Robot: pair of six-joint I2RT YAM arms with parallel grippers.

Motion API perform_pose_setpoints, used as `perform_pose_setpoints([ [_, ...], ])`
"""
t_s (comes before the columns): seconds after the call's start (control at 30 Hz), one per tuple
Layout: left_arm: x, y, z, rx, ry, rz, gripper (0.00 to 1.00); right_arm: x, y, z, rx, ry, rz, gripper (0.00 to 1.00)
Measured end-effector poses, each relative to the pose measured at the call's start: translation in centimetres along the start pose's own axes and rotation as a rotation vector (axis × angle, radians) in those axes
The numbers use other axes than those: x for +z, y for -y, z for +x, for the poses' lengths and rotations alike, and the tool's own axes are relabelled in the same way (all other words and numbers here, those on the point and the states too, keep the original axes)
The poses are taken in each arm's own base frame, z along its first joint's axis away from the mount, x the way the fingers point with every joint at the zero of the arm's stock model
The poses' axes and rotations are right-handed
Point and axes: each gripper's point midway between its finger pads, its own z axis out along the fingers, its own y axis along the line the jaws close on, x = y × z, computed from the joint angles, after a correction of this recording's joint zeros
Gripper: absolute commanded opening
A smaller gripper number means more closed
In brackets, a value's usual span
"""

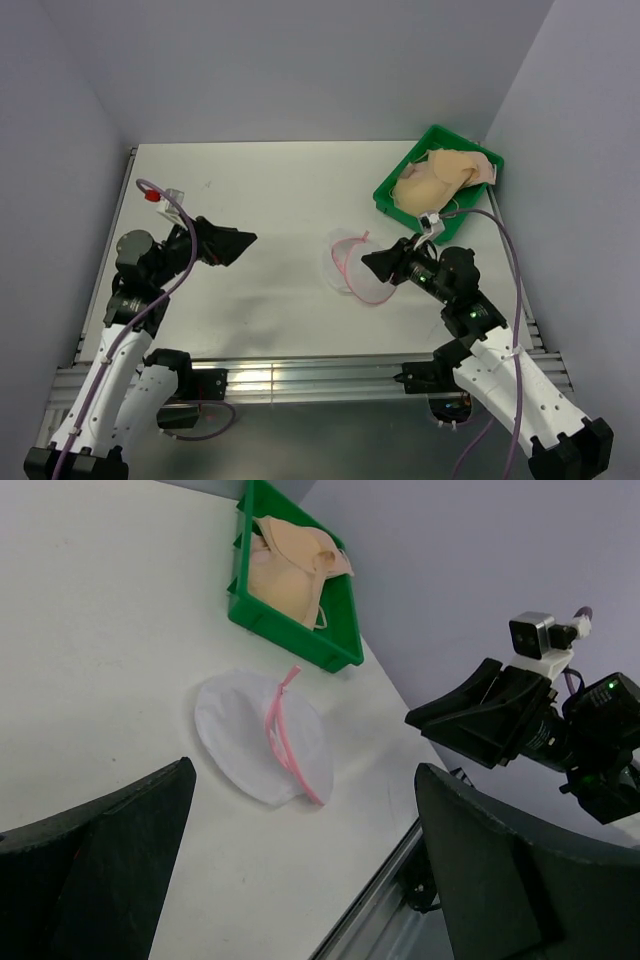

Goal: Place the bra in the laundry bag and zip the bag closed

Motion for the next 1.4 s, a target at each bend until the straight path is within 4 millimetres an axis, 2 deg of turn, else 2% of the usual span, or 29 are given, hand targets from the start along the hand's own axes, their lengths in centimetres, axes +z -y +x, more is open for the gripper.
perform_pose_setpoints([
  [0.17,1.0,-1.0,1.4,-0.099,-0.016,0.013,0.99,0.3,-0.3,1.1,-0.016,-0.029,0.012,0.46],
  [0.3,2.5,-2.0,4.6,-0.193,-0.101,0.010,0.99,1.1,-0.5,2.9,-0.025,-0.082,0.031,0.45],
  [0.47,3.8,-0.7,7.8,-0.224,-0.193,0.039,0.99,2.2,1.2,7.5,-0.048,-0.233,0.140,0.45],
  [0.6,4.5,-0.1,8.6,-0.218,-0.203,0.046,0.99,2.2,3.1,11.4,-0.096,-0.358,0.257,0.45],
  [0.67,4.7,-0.2,9.1,-0.218,-0.205,0.036,0.98,2.2,3.8,12.5,-0.119,-0.395,0.303,0.45],
  [0.83,5.0,-1.4,10.9,-0.227,-0.221,-0.018,0.96,2.4,5.3,12.7,-0.162,-0.416,0.415,0.53],
  [0.97,5.1,-2.0,11.2,-0.222,-0.213,-0.052,0.92,2.3,5.6,12.3,-0.192,-0.416,0.475,0.59],
  [1.13,5.6,-2.3,12.1,-0.222,-0.228,-0.073,0.87,2.0,6.0,12.9,-0.236,-0.458,0.542,0.60],
  [1.4,6.8,-2.6,15.3,-0.225,-0.308,-0.096,0.81,1.5,7.8,14.0,-0.318,-0.532,0.673,0.61],
])
